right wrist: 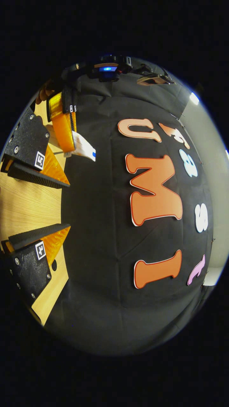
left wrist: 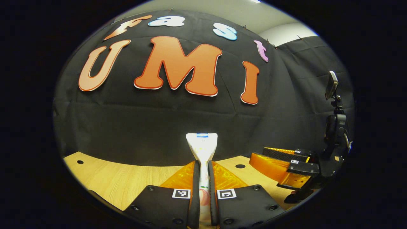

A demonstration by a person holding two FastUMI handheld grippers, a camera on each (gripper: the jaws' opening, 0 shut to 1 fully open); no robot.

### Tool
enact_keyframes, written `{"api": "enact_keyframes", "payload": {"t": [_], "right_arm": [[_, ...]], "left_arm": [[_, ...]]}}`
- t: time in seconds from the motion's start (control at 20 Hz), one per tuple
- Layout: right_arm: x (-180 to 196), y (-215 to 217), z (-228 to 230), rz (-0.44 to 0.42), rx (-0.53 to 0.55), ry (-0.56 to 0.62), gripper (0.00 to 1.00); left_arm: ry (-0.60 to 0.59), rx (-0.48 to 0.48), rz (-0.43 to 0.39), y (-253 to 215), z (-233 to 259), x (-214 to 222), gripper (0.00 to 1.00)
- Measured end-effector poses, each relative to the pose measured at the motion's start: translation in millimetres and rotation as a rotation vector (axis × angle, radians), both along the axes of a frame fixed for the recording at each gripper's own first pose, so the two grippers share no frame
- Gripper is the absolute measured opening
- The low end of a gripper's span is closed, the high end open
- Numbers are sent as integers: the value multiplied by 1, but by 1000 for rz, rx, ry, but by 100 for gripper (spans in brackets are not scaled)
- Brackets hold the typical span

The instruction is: Put the toothbrush and toothpaste on the desktop into the cup, then pick up the cup and place it on the coaster on the desktop.

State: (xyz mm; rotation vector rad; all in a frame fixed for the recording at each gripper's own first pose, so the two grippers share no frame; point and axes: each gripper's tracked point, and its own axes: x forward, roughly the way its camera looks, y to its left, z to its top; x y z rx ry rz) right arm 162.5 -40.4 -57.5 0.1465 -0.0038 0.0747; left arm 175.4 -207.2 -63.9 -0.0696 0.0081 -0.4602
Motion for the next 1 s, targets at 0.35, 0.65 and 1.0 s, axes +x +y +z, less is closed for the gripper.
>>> {"api": "enact_keyframes", "payload": {"t": [0.35,0.65,1.0], "right_arm": [[0,-13,0,-31,-7,4,67],[-1,-15,-3,-40,-28,7,67],[-1,-17,-5,-48,-30,13,67]], "left_arm": [[-9,10,-28,-18,-10,7,18],[-2,34,-35,-29,-26,16,19],[88,35,-63,-22,-38,-3,32]]}}
